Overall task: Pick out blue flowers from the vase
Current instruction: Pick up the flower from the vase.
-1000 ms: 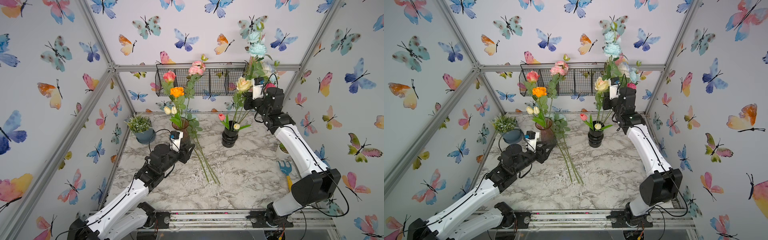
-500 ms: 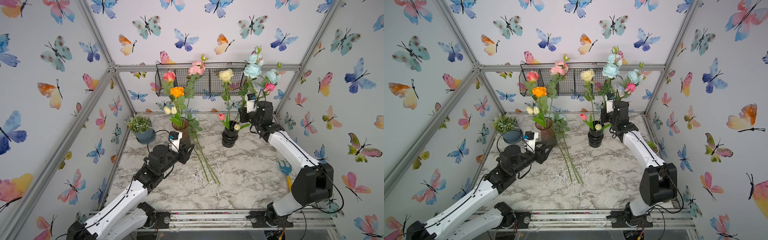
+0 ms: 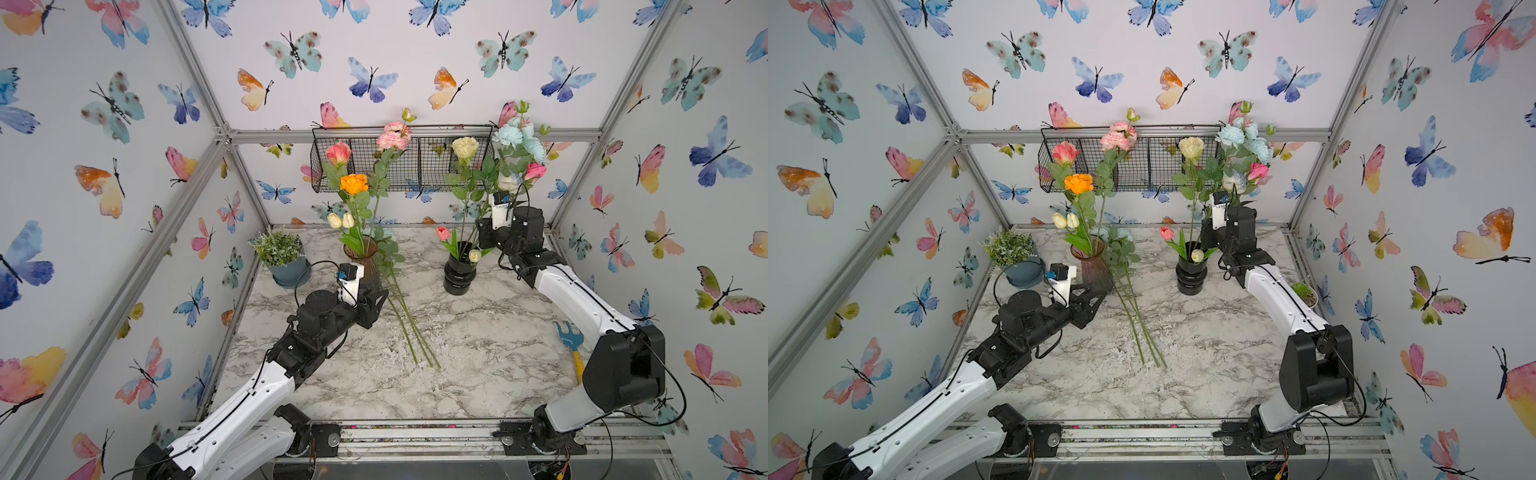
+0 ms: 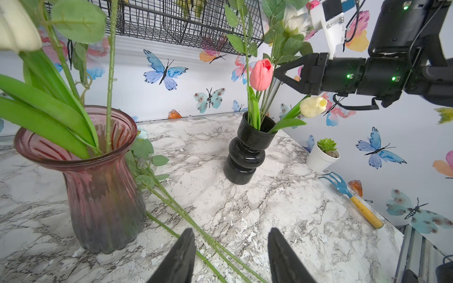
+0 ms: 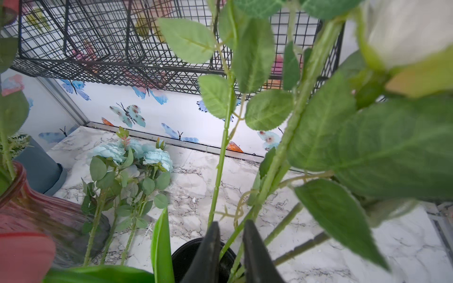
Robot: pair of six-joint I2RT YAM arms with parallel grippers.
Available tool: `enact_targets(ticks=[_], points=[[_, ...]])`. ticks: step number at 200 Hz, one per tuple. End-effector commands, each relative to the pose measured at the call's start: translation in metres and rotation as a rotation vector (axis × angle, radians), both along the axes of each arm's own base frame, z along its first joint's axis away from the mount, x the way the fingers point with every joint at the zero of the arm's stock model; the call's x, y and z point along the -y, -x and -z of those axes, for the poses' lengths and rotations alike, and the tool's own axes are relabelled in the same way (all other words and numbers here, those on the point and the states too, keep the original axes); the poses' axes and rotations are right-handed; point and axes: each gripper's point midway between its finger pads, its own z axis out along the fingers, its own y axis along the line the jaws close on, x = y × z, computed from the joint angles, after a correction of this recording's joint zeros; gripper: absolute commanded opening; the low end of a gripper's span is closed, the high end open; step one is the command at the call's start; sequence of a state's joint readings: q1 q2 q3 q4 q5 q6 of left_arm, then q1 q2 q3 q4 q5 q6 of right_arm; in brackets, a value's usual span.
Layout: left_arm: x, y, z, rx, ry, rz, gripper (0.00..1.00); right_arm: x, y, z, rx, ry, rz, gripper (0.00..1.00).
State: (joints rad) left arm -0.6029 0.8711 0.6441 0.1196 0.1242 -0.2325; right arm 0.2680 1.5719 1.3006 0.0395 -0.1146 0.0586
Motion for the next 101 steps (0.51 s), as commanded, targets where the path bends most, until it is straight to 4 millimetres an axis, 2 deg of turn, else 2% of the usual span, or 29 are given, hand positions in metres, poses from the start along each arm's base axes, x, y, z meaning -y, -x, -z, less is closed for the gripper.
enact_targets(ticks=[1, 24, 56, 101], points=[[-0.004, 0.001, 0.0, 0.004, 0.004, -0.012, 0.49, -0.002, 0.006, -0.027, 0.065, -0.023, -0.018, 0.12], [-0.004, 0.001, 0.001, 0.001, 0.004, -0.01, 0.49, -0.002, 0.008, -0.032, 0.078, -0.016, -0.021, 0.05], [-0.004, 0.002, 0.002, 0.0, 0.005, -0.01, 0.49, 0.006, 0.011, -0.033, 0.086, 0.008, 0.01, 0.02], [-0.004, 0.0, 0.004, 0.001, 0.0, -0.014, 0.49, 0.005, 0.011, -0.032, 0.086, 0.002, 0.008, 0.02]])
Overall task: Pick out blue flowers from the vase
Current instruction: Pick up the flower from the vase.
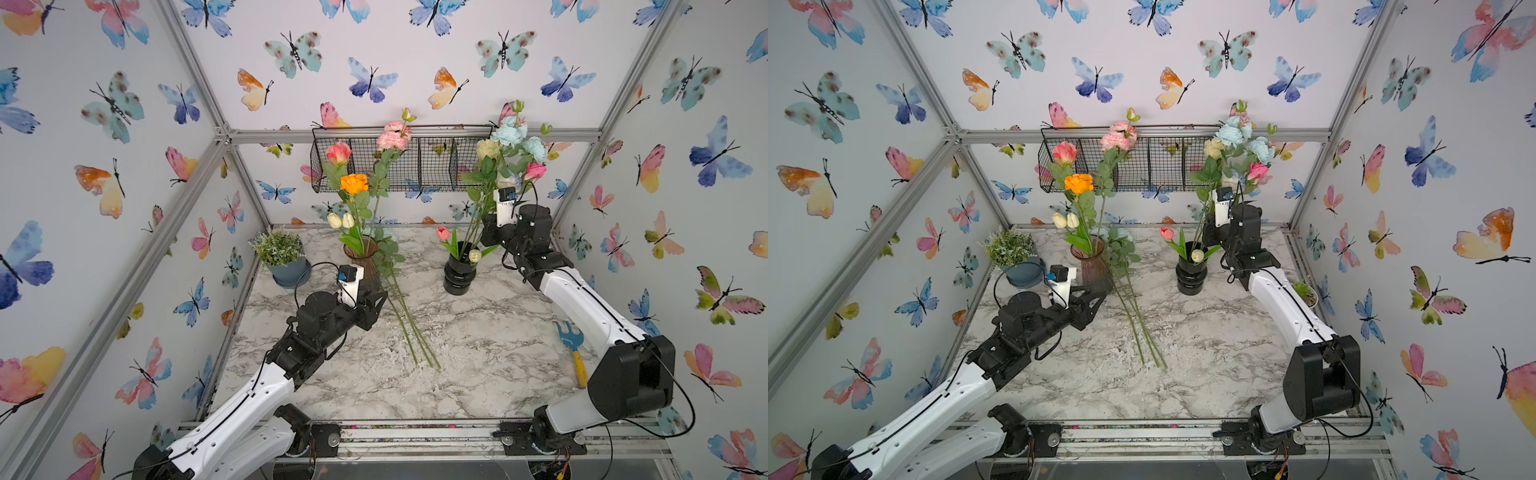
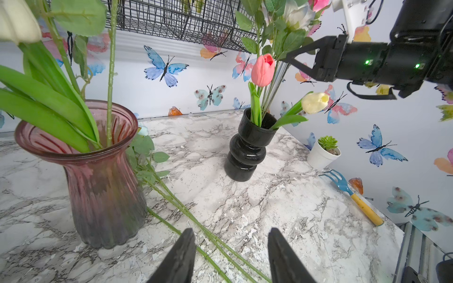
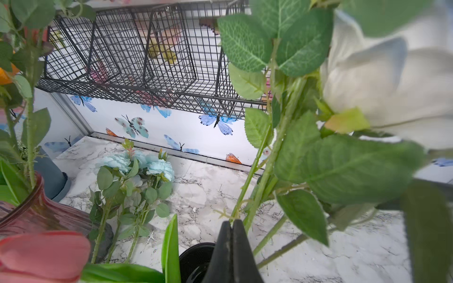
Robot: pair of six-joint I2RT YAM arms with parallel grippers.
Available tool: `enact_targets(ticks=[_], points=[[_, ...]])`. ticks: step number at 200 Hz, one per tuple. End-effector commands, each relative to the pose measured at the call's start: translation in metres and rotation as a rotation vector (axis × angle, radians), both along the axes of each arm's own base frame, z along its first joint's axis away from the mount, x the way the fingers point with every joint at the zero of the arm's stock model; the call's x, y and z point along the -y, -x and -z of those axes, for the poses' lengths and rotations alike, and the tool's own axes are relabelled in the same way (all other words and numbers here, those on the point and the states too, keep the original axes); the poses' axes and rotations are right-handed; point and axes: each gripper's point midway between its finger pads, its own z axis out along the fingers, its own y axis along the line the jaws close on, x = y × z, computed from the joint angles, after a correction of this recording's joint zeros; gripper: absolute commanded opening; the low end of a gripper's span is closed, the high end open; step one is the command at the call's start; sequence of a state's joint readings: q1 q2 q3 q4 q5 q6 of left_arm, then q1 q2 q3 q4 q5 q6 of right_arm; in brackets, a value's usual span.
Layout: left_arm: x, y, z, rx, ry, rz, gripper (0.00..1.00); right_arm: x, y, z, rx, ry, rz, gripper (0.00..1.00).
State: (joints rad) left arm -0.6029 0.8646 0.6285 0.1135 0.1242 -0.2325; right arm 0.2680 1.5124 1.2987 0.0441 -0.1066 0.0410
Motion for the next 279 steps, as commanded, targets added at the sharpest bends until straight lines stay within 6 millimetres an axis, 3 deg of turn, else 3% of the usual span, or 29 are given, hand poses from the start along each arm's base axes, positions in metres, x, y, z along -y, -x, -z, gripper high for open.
enact_targets(ticks=[1, 29, 44, 137, 171, 215, 247, 268, 279], points=[[-0.003, -0.001, -0.004, 0.014, 0.009, -0.014, 0.49, 0.001, 0.001, -0.004, 0.02, -0.001, 0.005, 0.02], [-0.005, -0.001, -0.003, 0.014, 0.005, -0.019, 0.49, 0.003, -0.005, 0.0, 0.014, 0.001, 0.024, 0.22], [-0.005, -0.001, -0.002, 0.015, 0.005, -0.022, 0.49, -0.001, -0.011, 0.004, -0.002, 0.001, 0.01, 0.26], [-0.008, -0.004, -0.003, 0.016, -0.006, -0.034, 0.49, -0.003, -0.055, -0.012, 0.051, 0.034, 0.056, 0.27], [-0.009, -0.006, -0.002, 0.012, -0.012, -0.039, 0.49, -0.006, -0.065, -0.008, 0.049, 0.042, 0.053, 0.24], [-0.01, -0.007, -0.001, 0.01, -0.012, -0.042, 0.49, -0.016, -0.06, -0.013, 0.071, 0.026, -0.007, 0.02], [-0.009, -0.007, 0.001, 0.008, -0.011, -0.041, 0.49, -0.016, -0.047, -0.021, 0.089, 0.031, -0.026, 0.02], [-0.009, -0.006, 0.001, 0.006, -0.008, -0.038, 0.49, 0.0, -0.042, -0.022, 0.083, 0.049, 0.048, 0.02], [-0.009, -0.006, 0.002, 0.005, -0.008, -0.037, 0.49, 0.004, -0.041, -0.018, 0.064, 0.061, 0.069, 0.11]])
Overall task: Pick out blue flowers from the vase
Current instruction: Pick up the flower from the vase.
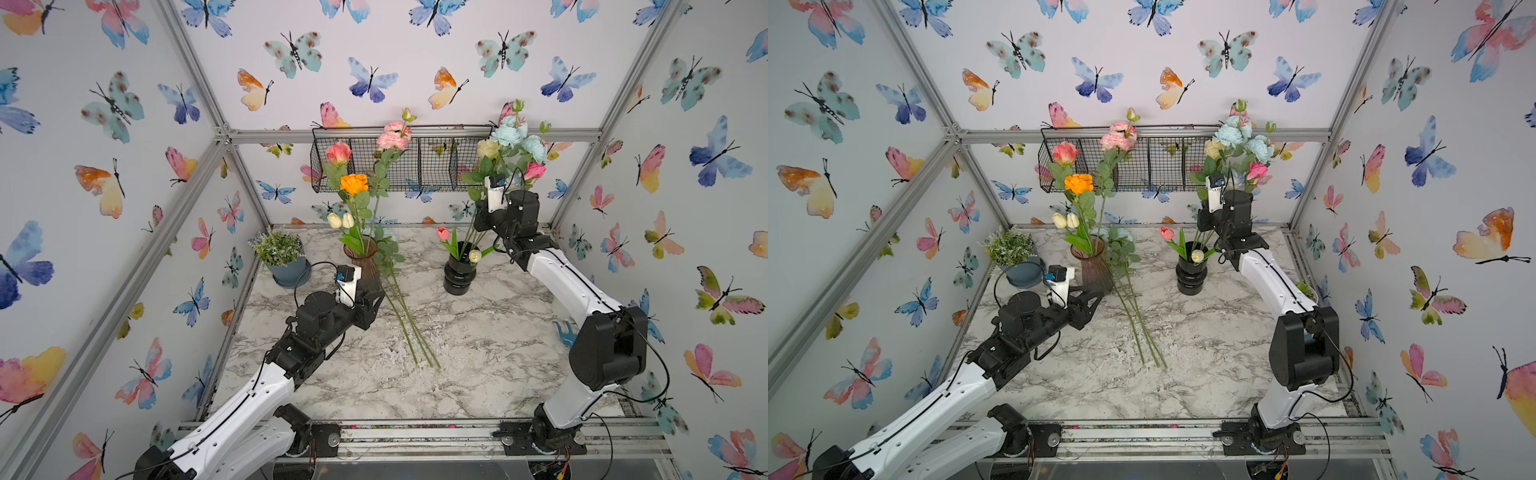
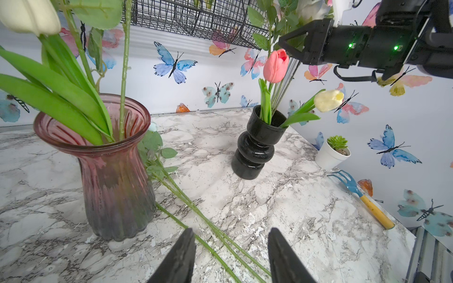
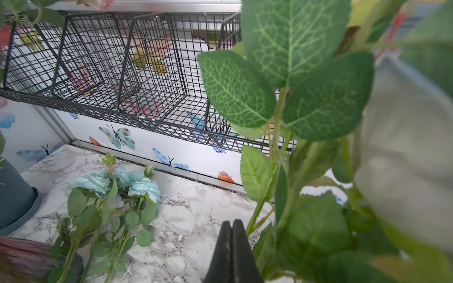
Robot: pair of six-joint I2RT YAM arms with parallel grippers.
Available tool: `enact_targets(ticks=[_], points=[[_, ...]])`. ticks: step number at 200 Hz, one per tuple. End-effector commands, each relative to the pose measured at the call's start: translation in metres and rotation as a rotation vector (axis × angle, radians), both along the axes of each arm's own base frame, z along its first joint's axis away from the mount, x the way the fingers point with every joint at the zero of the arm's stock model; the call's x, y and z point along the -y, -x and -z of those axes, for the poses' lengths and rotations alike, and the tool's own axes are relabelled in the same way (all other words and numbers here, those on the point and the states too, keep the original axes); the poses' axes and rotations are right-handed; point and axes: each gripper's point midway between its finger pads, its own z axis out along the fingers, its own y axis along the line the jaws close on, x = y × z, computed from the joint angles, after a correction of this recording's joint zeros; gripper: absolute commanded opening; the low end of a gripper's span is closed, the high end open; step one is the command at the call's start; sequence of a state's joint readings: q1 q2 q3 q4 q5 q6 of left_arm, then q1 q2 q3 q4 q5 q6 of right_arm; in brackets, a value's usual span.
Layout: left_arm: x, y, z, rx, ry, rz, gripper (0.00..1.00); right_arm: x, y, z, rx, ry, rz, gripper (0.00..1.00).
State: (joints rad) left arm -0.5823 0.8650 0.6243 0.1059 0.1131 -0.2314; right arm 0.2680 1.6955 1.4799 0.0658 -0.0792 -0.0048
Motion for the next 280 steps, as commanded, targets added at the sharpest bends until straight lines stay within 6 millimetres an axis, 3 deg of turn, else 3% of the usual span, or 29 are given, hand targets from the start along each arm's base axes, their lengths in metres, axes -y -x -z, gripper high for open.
enact_targets(ticks=[1, 18, 40, 125, 152, 207, 280], points=[[-0.002, -0.001, -0.002, 0.013, 0.002, -0.005, 0.49, 0.013, 0.008, -0.016, 0.027, 0.018, 0.054, 0.12], [-0.001, 0.0, -0.002, 0.013, 0.002, -0.001, 0.5, 0.013, 0.008, -0.01, -0.006, 0.017, 0.055, 0.26], [0.0, 0.0, -0.002, 0.012, 0.002, 0.011, 0.51, 0.014, 0.002, -0.007, -0.016, 0.011, 0.076, 0.31], [-0.007, -0.001, 0.0, 0.009, -0.008, -0.006, 0.51, 0.008, -0.035, 0.004, -0.029, 0.029, 0.095, 0.33], [-0.007, -0.002, 0.001, 0.007, -0.006, -0.006, 0.52, 0.005, -0.036, 0.007, -0.03, 0.025, 0.08, 0.26], [-0.008, -0.004, 0.002, 0.004, -0.006, -0.009, 0.51, 0.0, -0.018, -0.001, -0.004, 0.002, 0.027, 0.03], [-0.007, -0.003, 0.003, 0.0, 0.003, -0.005, 0.51, 0.008, 0.024, -0.028, 0.043, -0.013, 0.008, 0.04]])
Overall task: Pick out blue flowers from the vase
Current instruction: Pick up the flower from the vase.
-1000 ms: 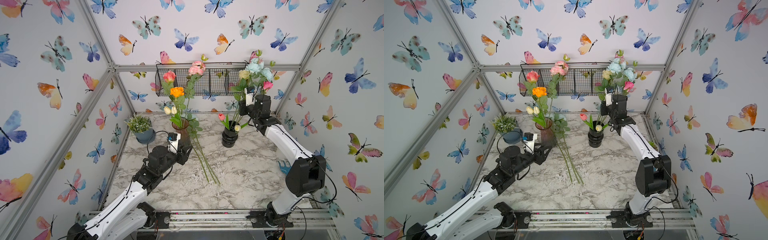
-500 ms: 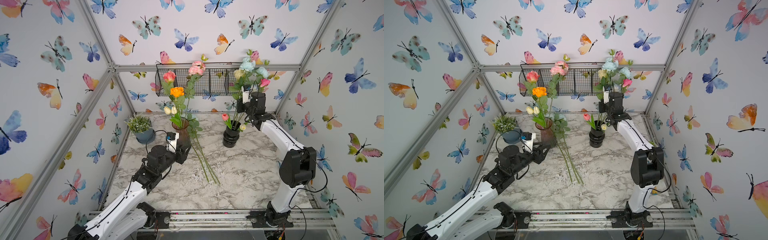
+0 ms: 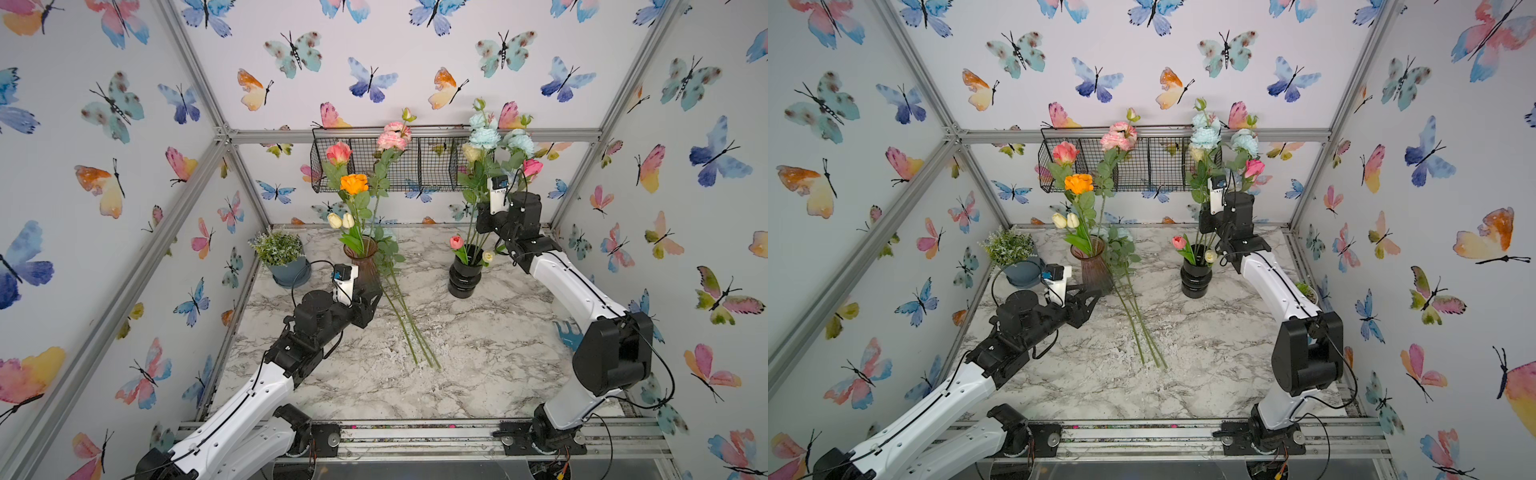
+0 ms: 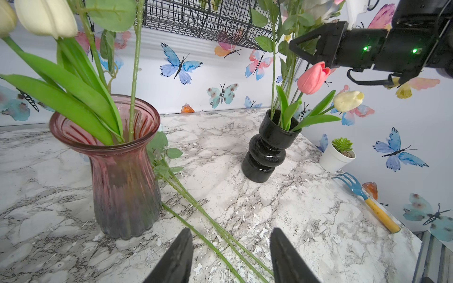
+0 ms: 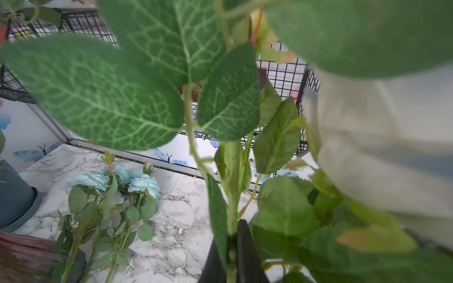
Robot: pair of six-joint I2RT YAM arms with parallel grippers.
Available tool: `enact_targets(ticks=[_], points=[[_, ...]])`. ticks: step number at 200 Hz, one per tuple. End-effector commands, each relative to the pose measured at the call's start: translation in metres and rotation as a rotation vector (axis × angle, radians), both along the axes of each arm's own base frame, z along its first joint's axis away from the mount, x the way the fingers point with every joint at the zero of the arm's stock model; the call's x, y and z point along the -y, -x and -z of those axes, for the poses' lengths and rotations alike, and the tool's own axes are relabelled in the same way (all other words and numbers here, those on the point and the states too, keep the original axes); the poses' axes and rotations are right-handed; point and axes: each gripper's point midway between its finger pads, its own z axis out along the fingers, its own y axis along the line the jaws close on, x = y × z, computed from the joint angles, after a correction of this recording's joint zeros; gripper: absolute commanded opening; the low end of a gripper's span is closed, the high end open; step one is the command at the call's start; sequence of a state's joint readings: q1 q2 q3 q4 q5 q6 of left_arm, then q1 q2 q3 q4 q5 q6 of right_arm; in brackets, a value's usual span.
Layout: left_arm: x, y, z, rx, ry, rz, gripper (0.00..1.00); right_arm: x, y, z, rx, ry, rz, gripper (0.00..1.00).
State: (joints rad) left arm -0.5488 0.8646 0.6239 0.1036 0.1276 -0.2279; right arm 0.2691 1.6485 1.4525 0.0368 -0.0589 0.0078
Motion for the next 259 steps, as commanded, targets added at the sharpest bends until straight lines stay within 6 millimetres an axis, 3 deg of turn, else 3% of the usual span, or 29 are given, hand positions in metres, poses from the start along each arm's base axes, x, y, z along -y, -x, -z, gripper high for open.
enact_targets(ticks=[1, 97, 162, 226, 259], points=[[0.0, 0.002, 0.002, 0.001, 0.004, 0.014, 0.51, 0.002, 0.013, -0.025, 0.056, -0.008, -0.013, 0.05], [0.003, 0.007, -0.014, 0.024, 0.015, 0.043, 0.51, -0.004, 0.033, -0.077, 0.145, -0.041, -0.078, 0.07], [0.016, 0.009, -0.029, 0.055, 0.021, 0.107, 0.51, -0.005, 0.063, -0.171, 0.335, -0.03, -0.136, 0.07], [0.047, 0.018, -0.053, 0.141, -0.048, 0.22, 0.54, -0.006, 0.122, -0.241, 0.472, 0.003, -0.236, 0.07], [0.061, 0.025, -0.07, 0.188, -0.031, 0.266, 0.56, -0.016, 0.149, -0.266, 0.434, -0.013, -0.339, 0.06]])
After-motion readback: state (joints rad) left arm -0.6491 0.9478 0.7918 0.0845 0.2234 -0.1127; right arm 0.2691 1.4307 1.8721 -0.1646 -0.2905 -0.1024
